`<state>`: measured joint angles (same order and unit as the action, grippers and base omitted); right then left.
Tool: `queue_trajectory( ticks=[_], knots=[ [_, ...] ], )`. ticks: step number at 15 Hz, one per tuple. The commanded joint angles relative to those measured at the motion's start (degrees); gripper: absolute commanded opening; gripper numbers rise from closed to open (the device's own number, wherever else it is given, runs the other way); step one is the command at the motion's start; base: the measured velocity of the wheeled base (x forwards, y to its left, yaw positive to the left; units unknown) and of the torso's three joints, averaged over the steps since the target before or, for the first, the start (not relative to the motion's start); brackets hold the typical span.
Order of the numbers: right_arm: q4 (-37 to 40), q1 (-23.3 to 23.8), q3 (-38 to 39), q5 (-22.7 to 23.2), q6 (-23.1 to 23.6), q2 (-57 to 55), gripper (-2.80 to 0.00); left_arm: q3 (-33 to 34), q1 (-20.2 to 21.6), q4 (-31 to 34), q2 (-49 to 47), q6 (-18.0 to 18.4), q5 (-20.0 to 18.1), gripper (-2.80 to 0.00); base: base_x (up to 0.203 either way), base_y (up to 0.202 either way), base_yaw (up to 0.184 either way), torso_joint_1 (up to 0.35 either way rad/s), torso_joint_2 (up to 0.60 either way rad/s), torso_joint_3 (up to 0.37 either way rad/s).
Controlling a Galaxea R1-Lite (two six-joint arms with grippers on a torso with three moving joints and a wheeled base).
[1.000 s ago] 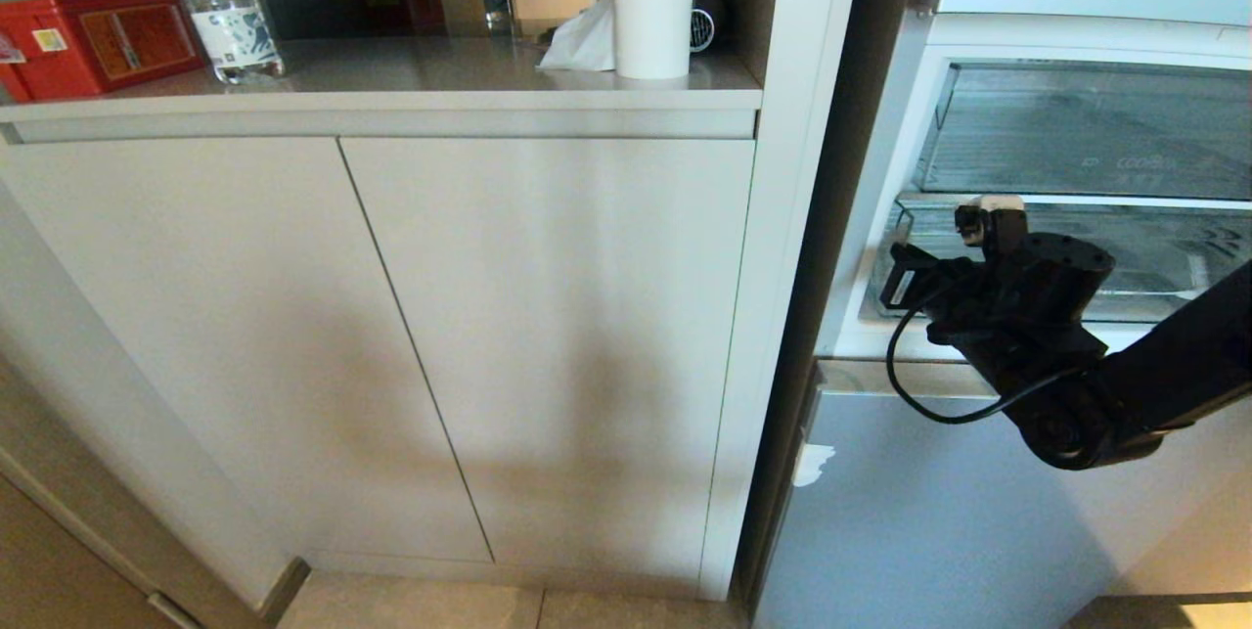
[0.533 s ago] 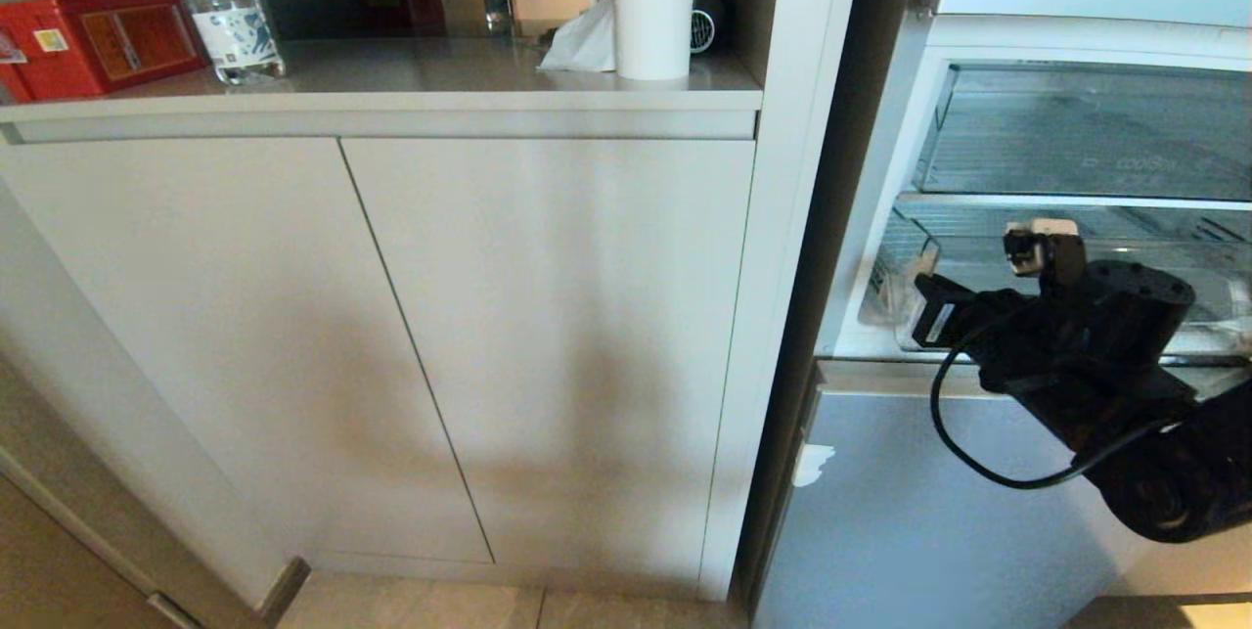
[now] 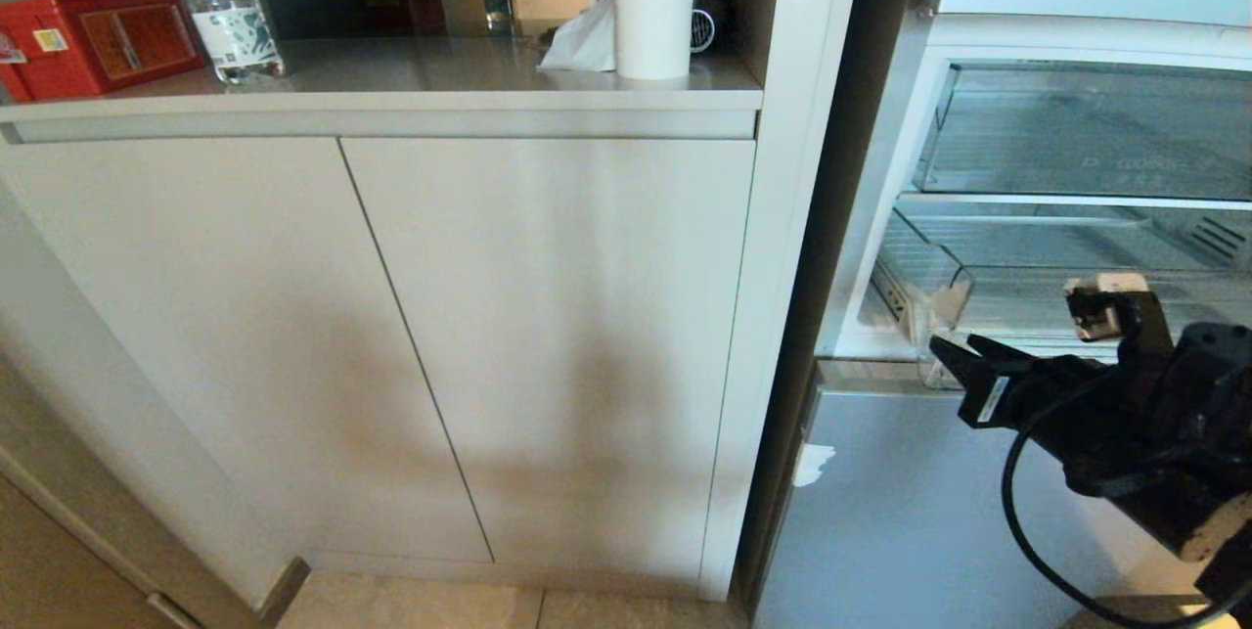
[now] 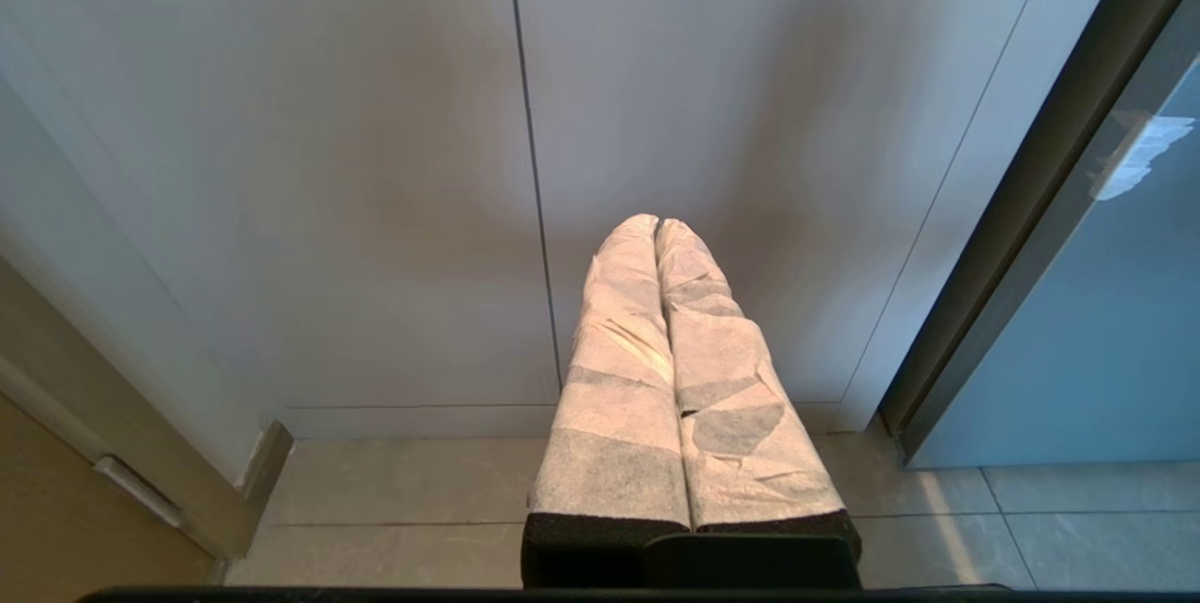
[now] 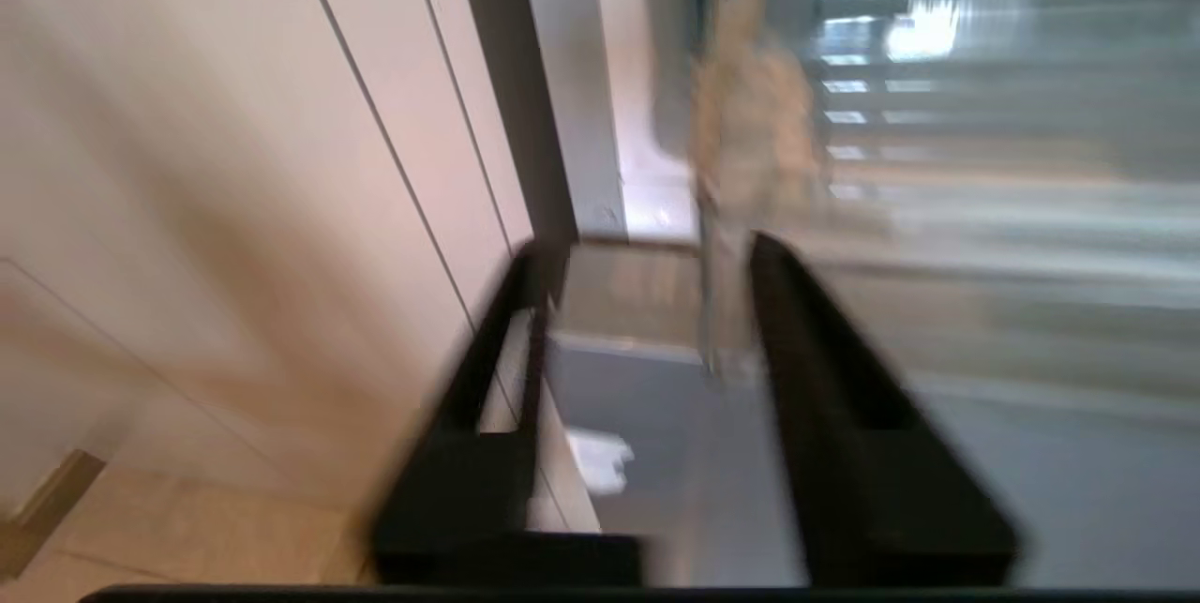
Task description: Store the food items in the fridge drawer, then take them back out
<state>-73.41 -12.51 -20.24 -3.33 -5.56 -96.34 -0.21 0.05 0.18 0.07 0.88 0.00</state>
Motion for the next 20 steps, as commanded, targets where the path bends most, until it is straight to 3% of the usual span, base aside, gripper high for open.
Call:
queue_trajectory(
  ticks=[1,5,9,10,13,20],
  knots=[
    [0.4,-0.1,4.1,-0.2,0.0,6.2,0.0,0.0,0.0,0.0,-0.1,0.0,0.0,-2.8,0.0,0.0,0.0,0.0,0.0,0.0],
    [11.4,0.2,6.1,-0.6,0.0,20.6,0.0,0.0,0.0,0.0,-0.1,0.0,0.0,-2.8,0.0,0.0,0.0,0.0,0.0,0.0],
    [42.2,3.3,-12.6,-1.5,0.0,29.6,0.0,0.0,0.0,0.0,-0.1,0.0,0.0,-2.8,0.0,0.0,0.0,0.0,0.0,0.0],
    [49.8,4.1,-17.8,-1.6,0.0,30.0,-2.8,0.0,0.0,0.0,-0.1,0.0,0.0,-2.8,0.0,0.0,0.0,0.0,0.0,0.0],
    [62.0,7.2,-29.4,-1.6,0.6,24.6,-2.8,0.0,0.0,0.0,-0.1,0.0,0.0,-2.8,0.0,0.0,0.0,0.0,0.0,0.0],
    [71.2,12.1,-50.0,-0.1,3.3,2.6,-2.8,0.0,0.0,0.0,-0.1,0.0,0.0,-2.8,0.0,0.0,0.0,0.0,0.0,0.0]
  ],
)
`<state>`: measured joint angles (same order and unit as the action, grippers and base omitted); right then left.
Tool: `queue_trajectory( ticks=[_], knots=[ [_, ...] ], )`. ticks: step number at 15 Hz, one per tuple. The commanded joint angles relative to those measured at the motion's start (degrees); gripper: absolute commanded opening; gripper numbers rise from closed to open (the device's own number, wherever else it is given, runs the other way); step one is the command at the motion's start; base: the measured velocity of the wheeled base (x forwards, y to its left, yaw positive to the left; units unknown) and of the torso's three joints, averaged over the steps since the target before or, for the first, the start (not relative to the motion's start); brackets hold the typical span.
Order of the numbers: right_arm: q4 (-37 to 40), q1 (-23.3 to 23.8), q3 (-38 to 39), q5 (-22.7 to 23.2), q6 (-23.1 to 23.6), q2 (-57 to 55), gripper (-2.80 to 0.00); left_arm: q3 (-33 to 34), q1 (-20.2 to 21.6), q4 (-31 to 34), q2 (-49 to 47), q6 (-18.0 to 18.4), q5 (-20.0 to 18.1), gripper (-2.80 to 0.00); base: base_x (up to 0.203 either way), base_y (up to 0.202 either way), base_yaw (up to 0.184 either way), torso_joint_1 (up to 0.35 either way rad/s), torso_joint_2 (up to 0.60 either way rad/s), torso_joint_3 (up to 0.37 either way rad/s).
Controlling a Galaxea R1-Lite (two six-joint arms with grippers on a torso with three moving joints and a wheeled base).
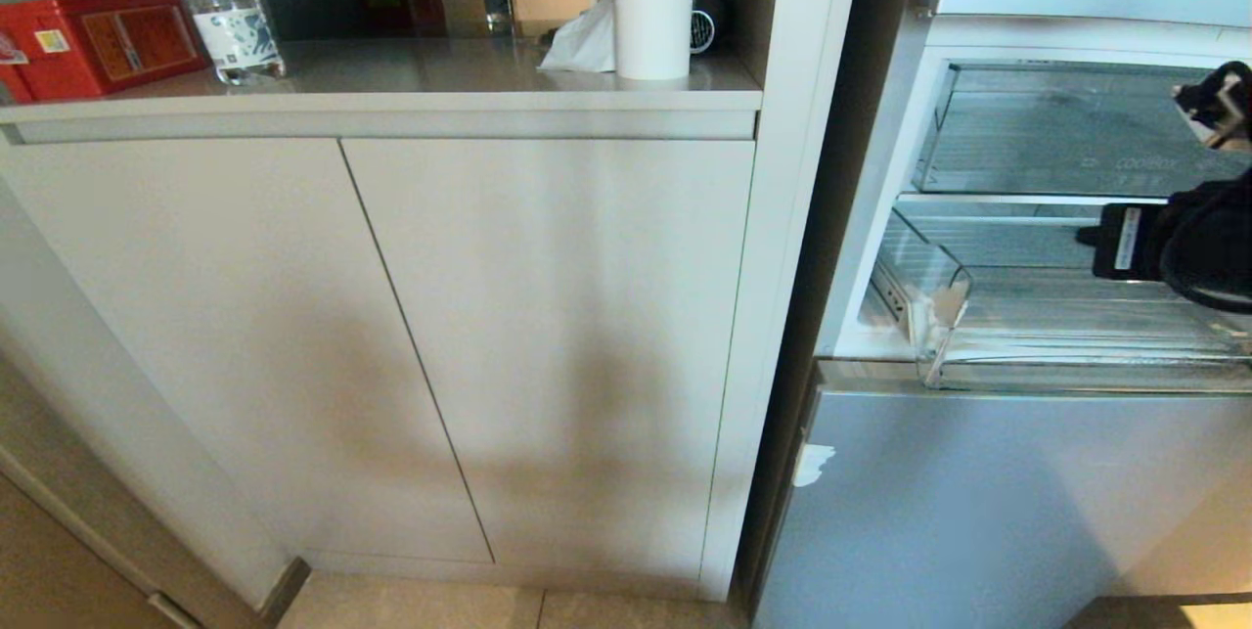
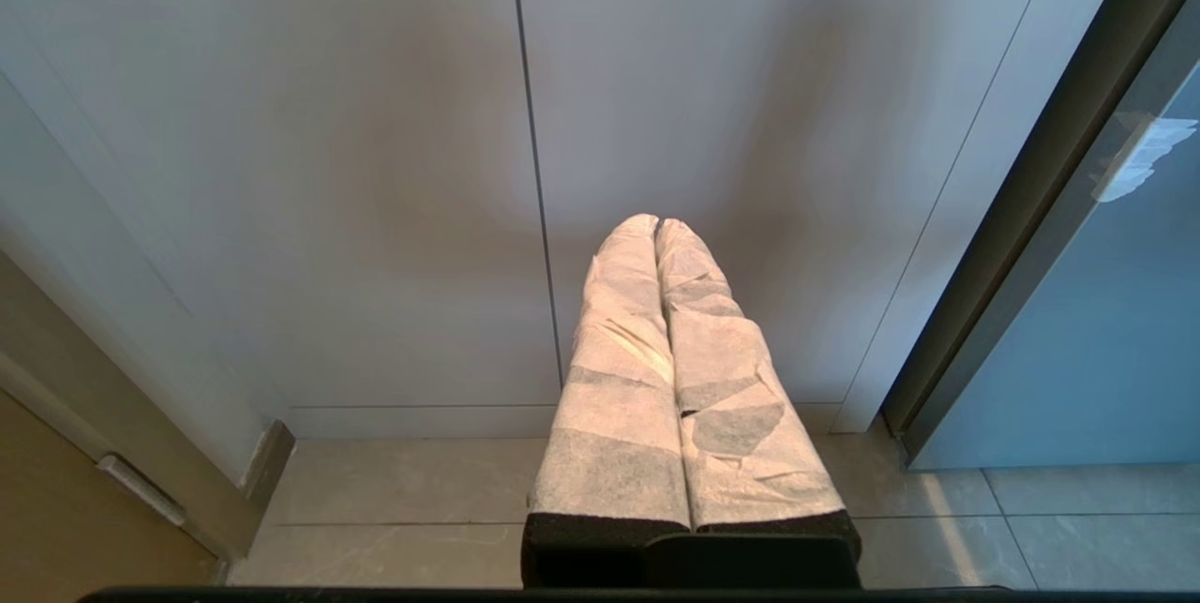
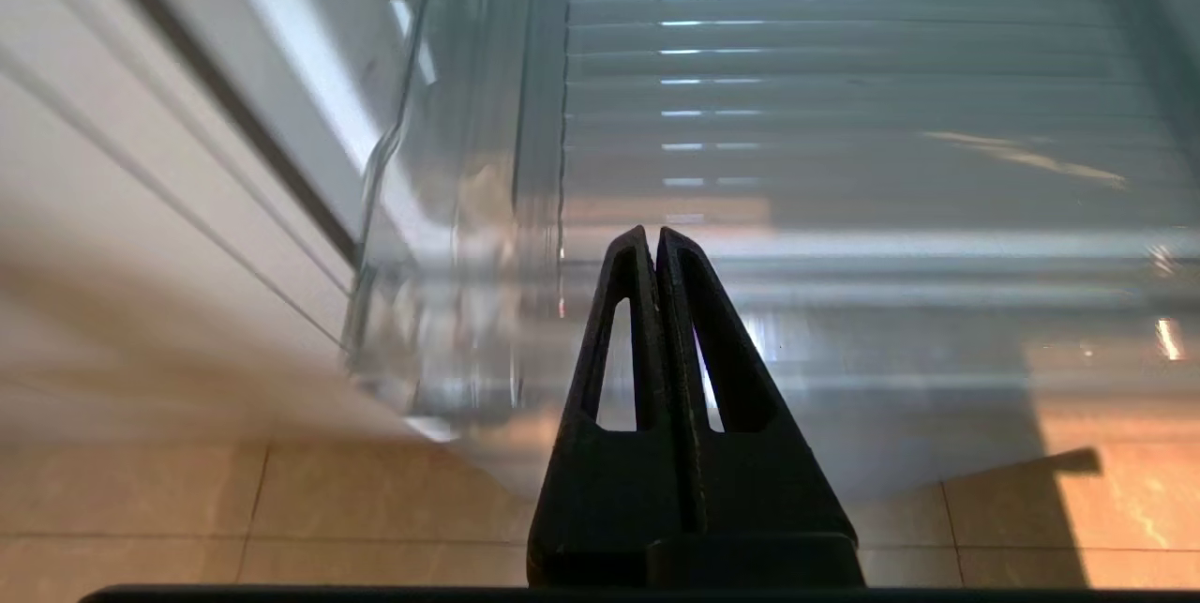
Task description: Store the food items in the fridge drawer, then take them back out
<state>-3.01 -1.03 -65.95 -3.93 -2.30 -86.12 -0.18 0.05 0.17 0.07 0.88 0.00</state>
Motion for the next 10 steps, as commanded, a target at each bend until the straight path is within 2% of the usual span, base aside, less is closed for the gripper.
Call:
queue_trajectory(
  ticks=[1,5,7,10],
  knots=[
    [3.1,1.0,-7.1,0.9,0.1,-9.9,-2.8,0.0,0.0,0.0,-0.1,0.0,0.0,-2.8,0.0,0.0,0.0,0.0,0.0,0.0],
    [13.8,2.1,-16.4,3.1,0.1,-16.4,-2.8,0.0,0.0,0.0,-0.1,0.0,-0.1,-2.8,0.0,0.0,0.0,0.0,0.0,0.0],
    [21.6,2.7,-20.2,3.4,0.1,-17.4,-2.8,0.0,0.0,0.0,-0.1,0.0,0.0,-2.8,0.0,0.0,0.0,0.0,0.0,0.0],
    [37.3,3.3,-27.6,5.1,0.1,-17.3,-2.8,0.0,0.0,0.0,-0.1,0.0,0.0,-2.8,0.0,0.0,0.0,0.0,0.0,0.0]
  ],
)
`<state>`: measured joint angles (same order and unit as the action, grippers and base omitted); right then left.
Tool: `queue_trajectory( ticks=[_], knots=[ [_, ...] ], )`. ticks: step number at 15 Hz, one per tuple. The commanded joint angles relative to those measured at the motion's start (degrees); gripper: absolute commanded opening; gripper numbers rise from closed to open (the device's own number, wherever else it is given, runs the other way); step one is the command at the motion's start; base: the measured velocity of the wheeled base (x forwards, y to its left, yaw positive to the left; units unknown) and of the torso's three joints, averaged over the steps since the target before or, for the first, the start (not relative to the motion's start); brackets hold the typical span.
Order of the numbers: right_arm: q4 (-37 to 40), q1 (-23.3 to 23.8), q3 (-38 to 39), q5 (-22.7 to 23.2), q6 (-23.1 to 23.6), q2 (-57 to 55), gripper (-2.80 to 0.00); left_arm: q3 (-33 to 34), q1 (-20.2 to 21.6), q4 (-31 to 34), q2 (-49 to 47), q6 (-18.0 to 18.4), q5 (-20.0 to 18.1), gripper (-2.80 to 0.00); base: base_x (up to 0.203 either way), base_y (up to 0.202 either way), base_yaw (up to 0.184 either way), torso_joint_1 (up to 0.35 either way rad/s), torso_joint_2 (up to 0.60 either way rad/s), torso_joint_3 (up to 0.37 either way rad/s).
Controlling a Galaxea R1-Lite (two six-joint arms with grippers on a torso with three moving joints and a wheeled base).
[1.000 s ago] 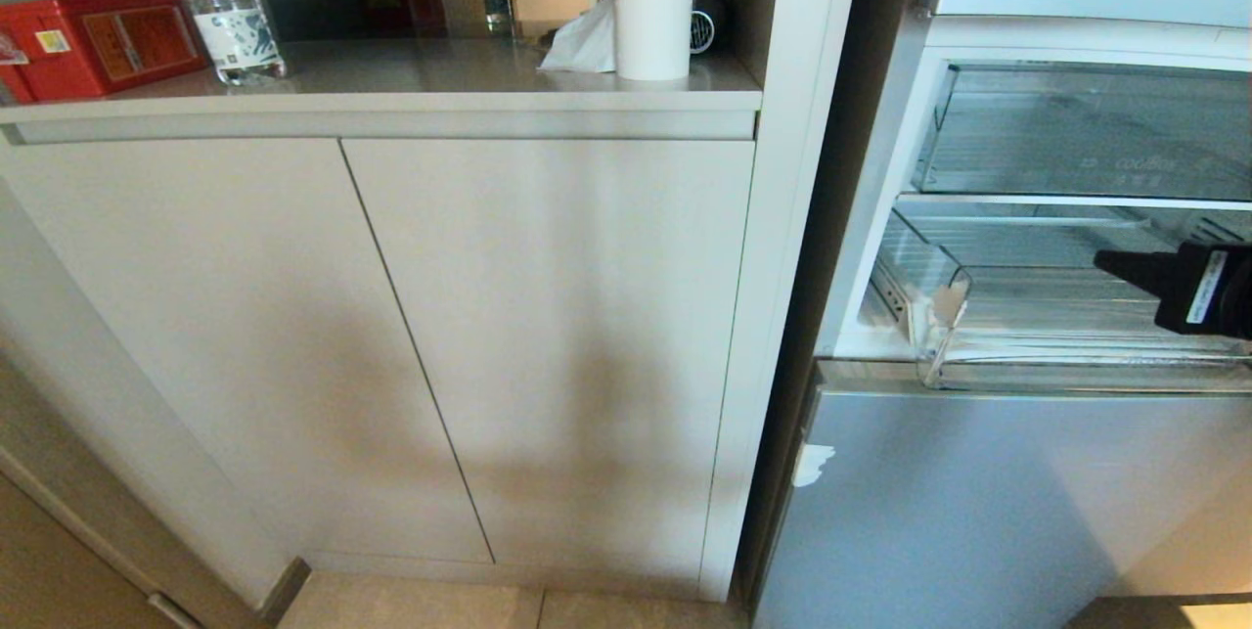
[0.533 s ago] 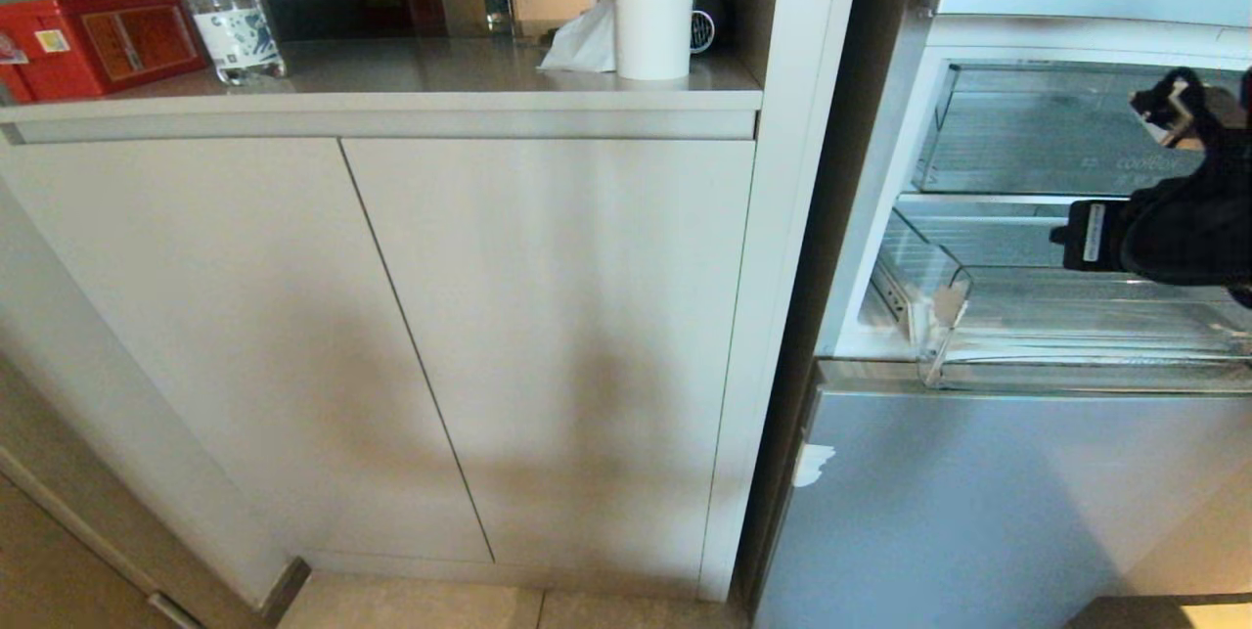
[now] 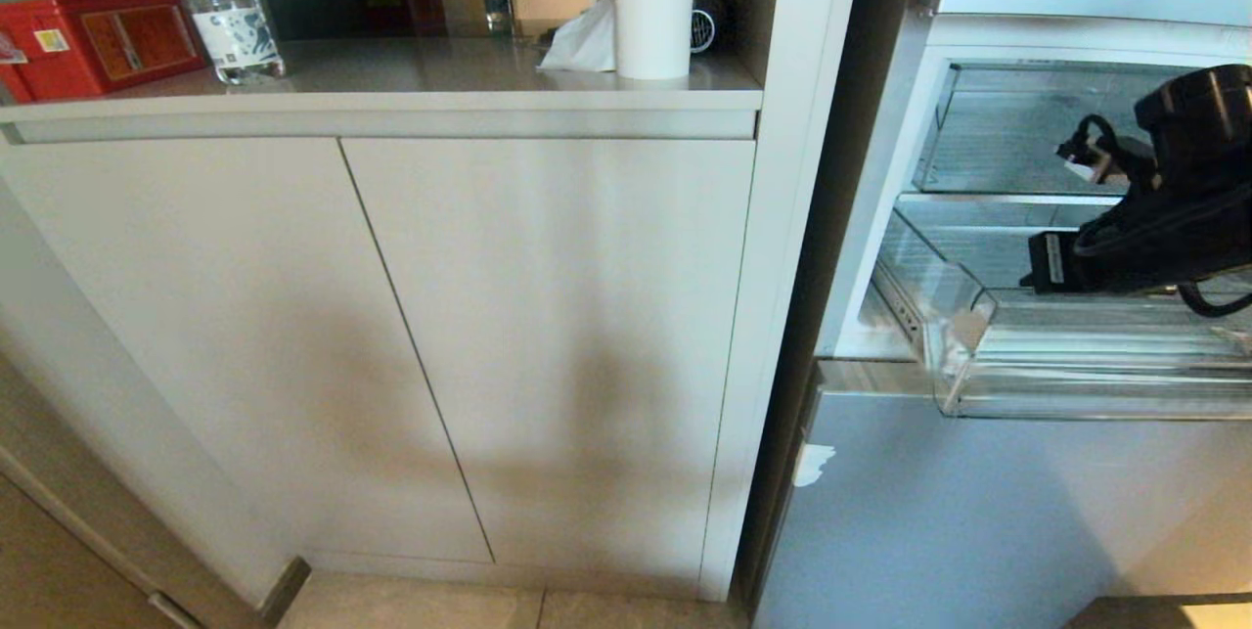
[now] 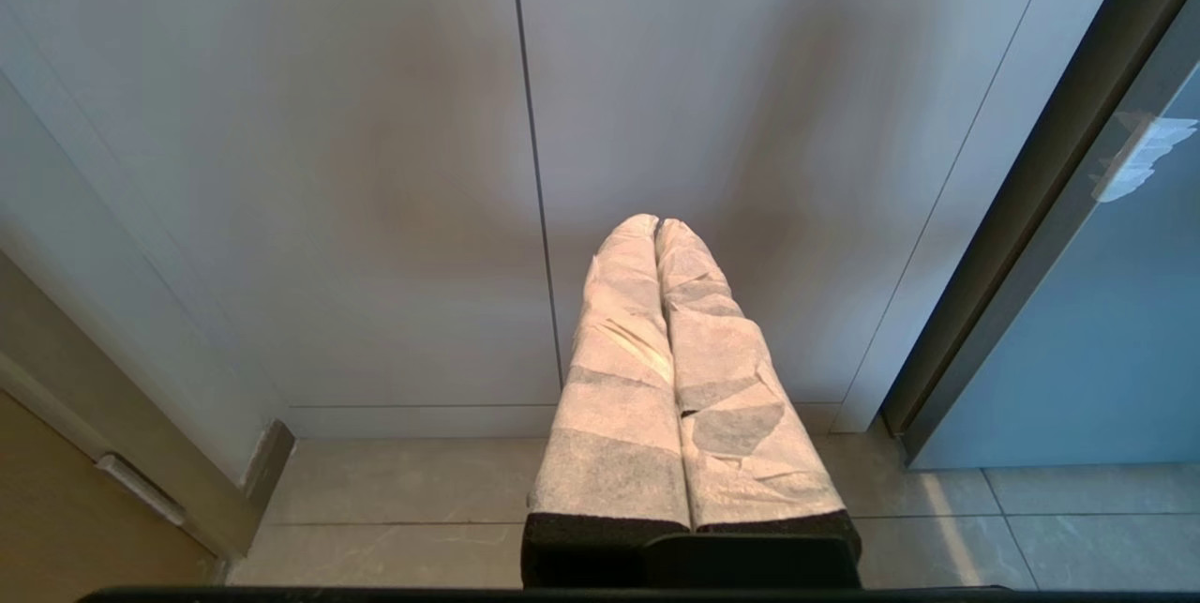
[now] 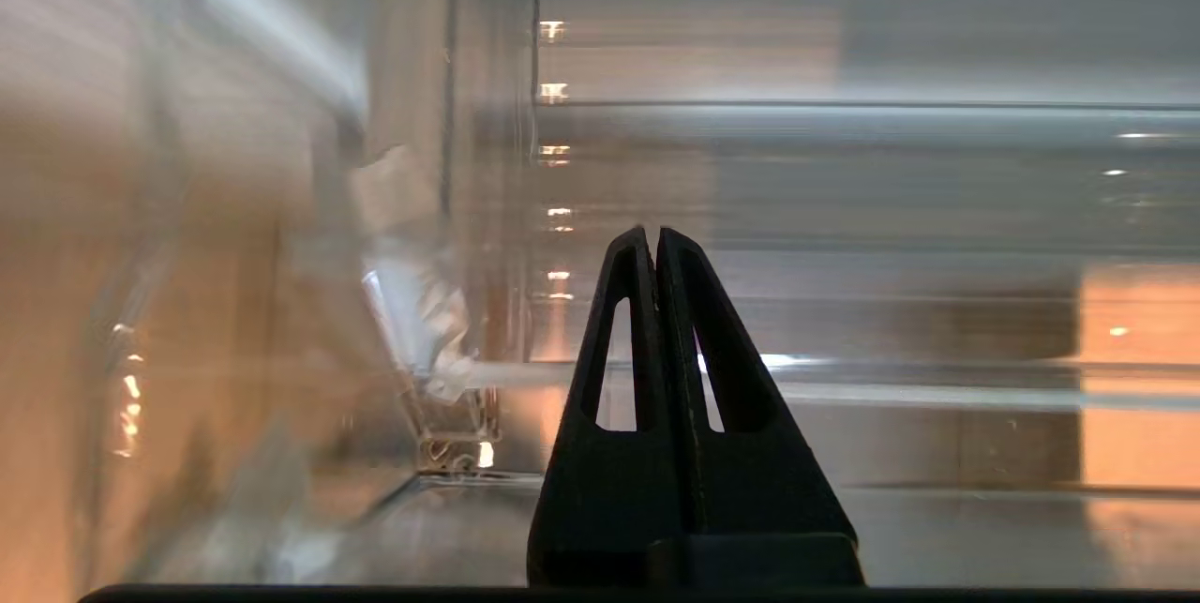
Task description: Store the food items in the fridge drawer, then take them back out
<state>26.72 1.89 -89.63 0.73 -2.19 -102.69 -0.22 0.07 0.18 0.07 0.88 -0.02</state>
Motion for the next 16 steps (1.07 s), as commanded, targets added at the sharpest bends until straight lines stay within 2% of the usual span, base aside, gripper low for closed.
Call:
queue_trajectory(
  ticks=[1,4,7,11,16],
  knots=[
    [13.7,0.9,-6.7,1.5,-0.1,-0.4,-2.8,0.0,0.0,0.0,-0.1,0.0,0.0,-2.8,0.0,0.0,0.0,0.0,0.0,0.0],
    [27.5,2.3,-12.8,4.7,0.0,1.3,-2.8,0.0,0.0,0.0,-0.1,0.0,0.0,-2.8,0.0,0.0,0.0,0.0,0.0,0.0],
    [29.0,3.5,-11.7,5.0,0.2,3.2,-2.8,0.0,0.0,0.0,-0.1,0.0,0.0,-2.8,0.0,0.0,0.0,0.0,0.0,0.0],
    [29.6,4.9,-5.3,5.2,3.3,8.5,-2.8,0.0,0.0,0.0,-0.1,0.0,0.0,-2.8,0.0,0.0,0.0,0.0,0.0,0.0],
    [29.6,5.9,1.1,5.2,4.7,14.6,-2.8,0.0,0.0,0.0,-0.1,0.0,0.0,-2.8,0.0,0.0,0.0,0.0,0.0,0.0]
  ],
)
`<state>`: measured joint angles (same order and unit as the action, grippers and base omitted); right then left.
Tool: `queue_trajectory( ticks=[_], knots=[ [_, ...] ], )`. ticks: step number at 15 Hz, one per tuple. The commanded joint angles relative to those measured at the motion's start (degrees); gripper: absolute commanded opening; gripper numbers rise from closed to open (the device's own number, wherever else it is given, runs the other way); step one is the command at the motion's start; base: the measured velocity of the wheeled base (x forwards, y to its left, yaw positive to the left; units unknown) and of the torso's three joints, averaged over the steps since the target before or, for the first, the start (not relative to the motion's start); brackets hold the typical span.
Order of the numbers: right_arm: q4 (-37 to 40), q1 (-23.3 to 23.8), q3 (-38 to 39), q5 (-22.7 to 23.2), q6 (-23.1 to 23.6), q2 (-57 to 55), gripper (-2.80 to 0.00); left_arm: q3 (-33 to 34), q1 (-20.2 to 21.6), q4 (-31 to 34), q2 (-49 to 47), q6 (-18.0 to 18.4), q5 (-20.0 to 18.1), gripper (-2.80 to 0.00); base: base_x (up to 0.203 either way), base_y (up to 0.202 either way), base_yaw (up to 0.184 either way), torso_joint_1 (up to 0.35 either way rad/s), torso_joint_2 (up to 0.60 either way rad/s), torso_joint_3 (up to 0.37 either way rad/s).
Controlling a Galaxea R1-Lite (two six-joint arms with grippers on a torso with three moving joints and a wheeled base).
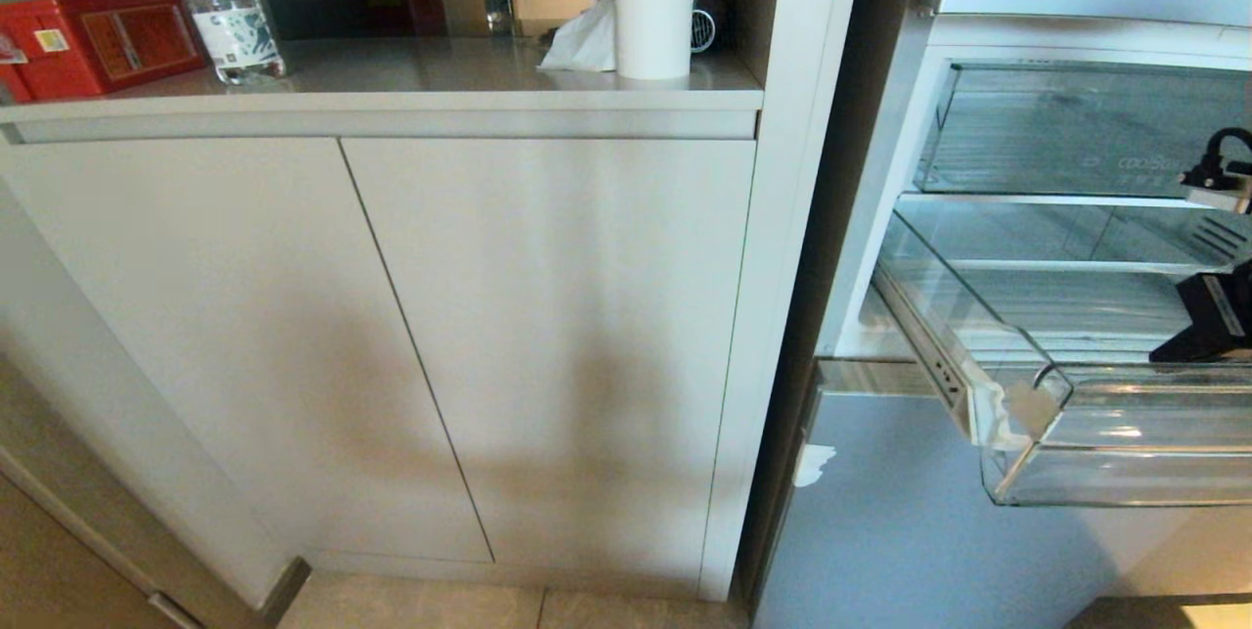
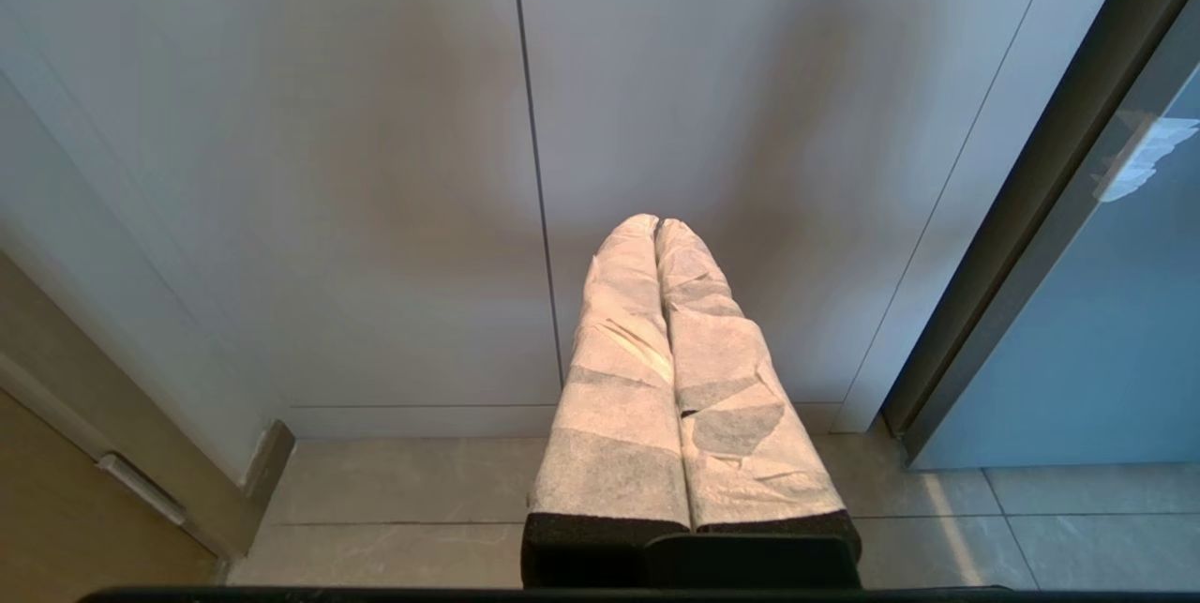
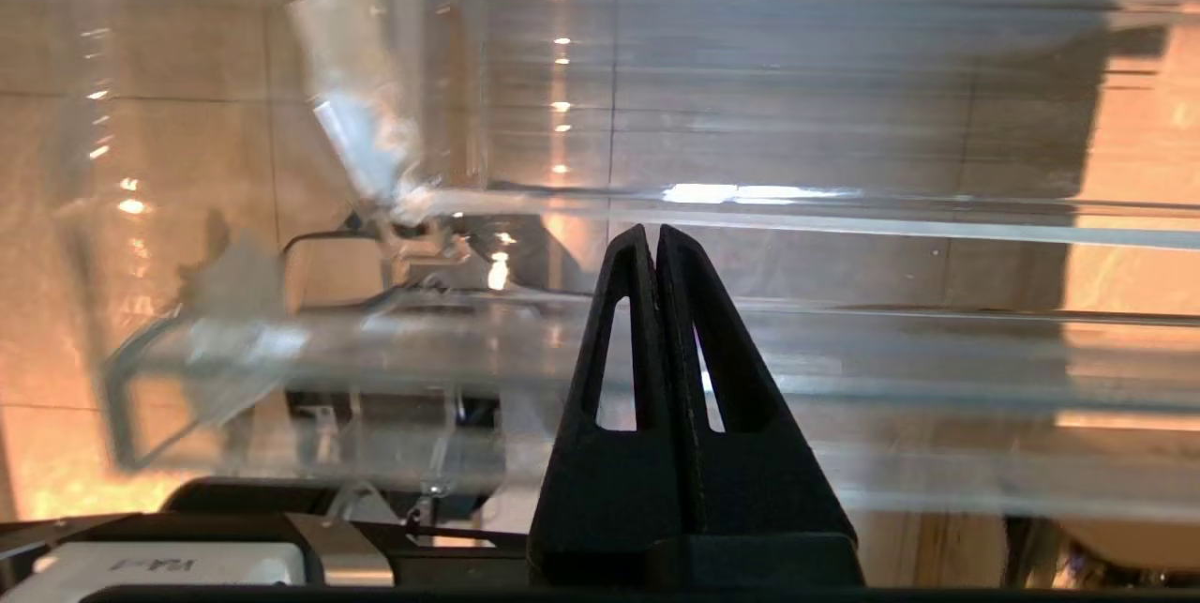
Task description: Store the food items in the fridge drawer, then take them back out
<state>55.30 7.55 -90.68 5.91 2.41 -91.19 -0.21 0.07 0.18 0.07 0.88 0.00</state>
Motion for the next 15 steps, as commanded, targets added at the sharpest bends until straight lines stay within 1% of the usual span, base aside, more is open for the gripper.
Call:
queue_trajectory(
  ticks=[1,3,4,5,7,9,11,13,15],
  knots=[
    [0.7,0.2,2.7,0.1,0.1,3.4,-2.8,0.0,0.0,0.0,-0.1,0.0,0.0,-2.8,0.0,0.0,0.0,0.0,0.0,0.0],
    [-1.5,0.2,2.0,0.4,-0.4,1.7,-2.8,0.0,0.0,0.0,-0.1,0.0,0.0,-2.8,0.0,0.0,0.0,0.0,0.0,0.0],
    [-4.6,0.2,2.1,0.9,-0.9,1.4,-2.8,0.0,0.0,0.0,-0.1,0.0,0.0,-2.8,0.0,0.0,0.0,0.0,0.0,0.0],
    [-8.4,0.2,2.4,1.8,-2.1,1.5,-2.8,0.0,0.0,0.0,-0.1,0.0,0.0,-2.8,0.0,0.0,0.0,0.0,0.0,0.0],
    [-14.7,0.1,3.1,4.0,-6.0,3.1,-2.8,-0.1,0.0,0.0,-0.1,0.0,0.0,-2.8,0.0,0.0,0.0,0.0,0.0,0.0],
    [-16.8,0.2,4.5,5.2,-7.3,6.7,-2.8,-0.1,0.0,0.0,-0.1,0.0,0.0,-2.8,0.0,0.0,0.0,0.0,0.0,0.0],
    [-17.4,0.2,6.6,5.4,-7.5,13.2,-2.8,0.0,0.0,0.0,-0.1,0.0,0.0,-2.8,0.0,0.0,0.0,0.0,0.0,0.0],
    [-18.7,0.2,11.0,5.5,-7.6,21.7,-2.8,0.0,0.0,0.0,-0.1,0.0,0.0,-2.8,0.0,0.0,0.0,0.0,0.0,0.0],
    [-24.3,0.2,21.4,5.4,-7.5,31.6,-2.8,0.0,0.0,0.0,-0.1,0.0,0.0,-2.8,0.0,0.0,0.0,0.0,0.0,0.0]
  ],
)
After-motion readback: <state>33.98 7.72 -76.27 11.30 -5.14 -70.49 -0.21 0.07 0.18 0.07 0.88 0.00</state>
